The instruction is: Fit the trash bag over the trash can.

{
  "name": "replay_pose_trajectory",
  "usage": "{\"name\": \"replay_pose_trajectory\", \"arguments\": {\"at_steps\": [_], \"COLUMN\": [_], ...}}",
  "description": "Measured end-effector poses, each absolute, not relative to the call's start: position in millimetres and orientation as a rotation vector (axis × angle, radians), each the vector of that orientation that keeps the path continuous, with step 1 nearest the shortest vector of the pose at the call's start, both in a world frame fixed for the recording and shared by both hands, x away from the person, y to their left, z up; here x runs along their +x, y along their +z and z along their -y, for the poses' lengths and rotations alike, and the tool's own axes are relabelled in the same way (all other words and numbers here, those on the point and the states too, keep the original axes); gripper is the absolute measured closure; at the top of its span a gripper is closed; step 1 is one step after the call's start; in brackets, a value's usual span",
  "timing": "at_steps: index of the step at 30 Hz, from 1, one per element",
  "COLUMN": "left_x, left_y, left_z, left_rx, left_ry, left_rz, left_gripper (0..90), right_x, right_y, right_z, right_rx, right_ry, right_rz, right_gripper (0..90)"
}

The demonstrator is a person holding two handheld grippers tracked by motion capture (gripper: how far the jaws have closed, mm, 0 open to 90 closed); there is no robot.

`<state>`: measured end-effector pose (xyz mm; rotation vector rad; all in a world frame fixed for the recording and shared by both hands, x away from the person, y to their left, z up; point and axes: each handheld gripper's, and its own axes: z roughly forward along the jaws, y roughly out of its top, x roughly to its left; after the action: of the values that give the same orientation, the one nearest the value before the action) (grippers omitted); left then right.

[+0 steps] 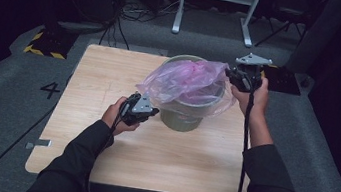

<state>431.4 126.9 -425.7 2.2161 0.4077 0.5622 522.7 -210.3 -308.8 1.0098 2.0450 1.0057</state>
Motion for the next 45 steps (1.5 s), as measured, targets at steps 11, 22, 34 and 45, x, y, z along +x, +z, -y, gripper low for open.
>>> {"name": "replay_pose_trajectory", "arguments": {"at_steps": [11,22,34,45], "left_x": [395.8,380.4,443.2,476.3], "left_y": [-410.2,-355.9,-341.9,-339.2], "left_z": [-146.8,-178.0,-143.5,-150.1], "left_rx": [2.123,1.826,1.923,1.869], "left_ry": [0.566,0.702,0.724,0.674], "left_rz": [-0.421,-0.5,-0.487,-0.554], "left_gripper": [33.5,17.9,37.6,88.9], "right_x": [534.9,529.0,531.6,533.9], "right_y": [-318.4,-313.6,-316.2,-319.1], "right_z": [212.4,207.6,205.2,207.3], "right_rx": [1.036,0.971,0.902,0.87], "right_ry": [1.017,1.011,0.975,0.942], "right_rz": [-2.055,-2.079,-2.124,-2.105], "right_gripper": [90.0,88.2,88.3,87.2]}}
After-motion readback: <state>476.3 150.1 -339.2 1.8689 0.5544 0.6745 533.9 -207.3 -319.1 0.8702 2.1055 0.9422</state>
